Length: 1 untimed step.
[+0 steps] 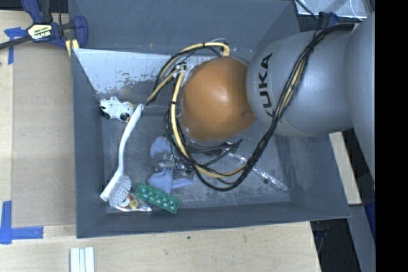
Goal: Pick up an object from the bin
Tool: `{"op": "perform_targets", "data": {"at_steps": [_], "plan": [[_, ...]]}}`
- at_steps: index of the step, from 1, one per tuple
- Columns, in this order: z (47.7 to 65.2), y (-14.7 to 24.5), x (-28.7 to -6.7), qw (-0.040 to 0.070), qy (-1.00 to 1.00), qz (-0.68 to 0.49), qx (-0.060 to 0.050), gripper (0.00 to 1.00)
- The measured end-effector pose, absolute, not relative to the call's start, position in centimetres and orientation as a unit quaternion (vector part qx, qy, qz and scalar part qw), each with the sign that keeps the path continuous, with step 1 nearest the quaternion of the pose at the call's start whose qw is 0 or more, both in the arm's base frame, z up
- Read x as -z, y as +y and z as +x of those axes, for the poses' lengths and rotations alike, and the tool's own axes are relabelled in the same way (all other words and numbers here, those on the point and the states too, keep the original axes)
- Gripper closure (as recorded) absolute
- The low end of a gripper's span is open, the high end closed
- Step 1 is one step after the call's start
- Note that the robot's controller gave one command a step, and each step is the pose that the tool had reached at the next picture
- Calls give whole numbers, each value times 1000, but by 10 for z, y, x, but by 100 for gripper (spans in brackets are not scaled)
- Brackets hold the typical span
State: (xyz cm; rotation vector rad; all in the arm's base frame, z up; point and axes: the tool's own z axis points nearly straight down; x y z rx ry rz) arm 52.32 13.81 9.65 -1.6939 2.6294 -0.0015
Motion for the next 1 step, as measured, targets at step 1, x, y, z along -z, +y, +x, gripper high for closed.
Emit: {"op": "perform_targets", "data": {"at_steps": [1], "plan": [[523, 138, -117, 6, 841, -541, 0, 100]]}}
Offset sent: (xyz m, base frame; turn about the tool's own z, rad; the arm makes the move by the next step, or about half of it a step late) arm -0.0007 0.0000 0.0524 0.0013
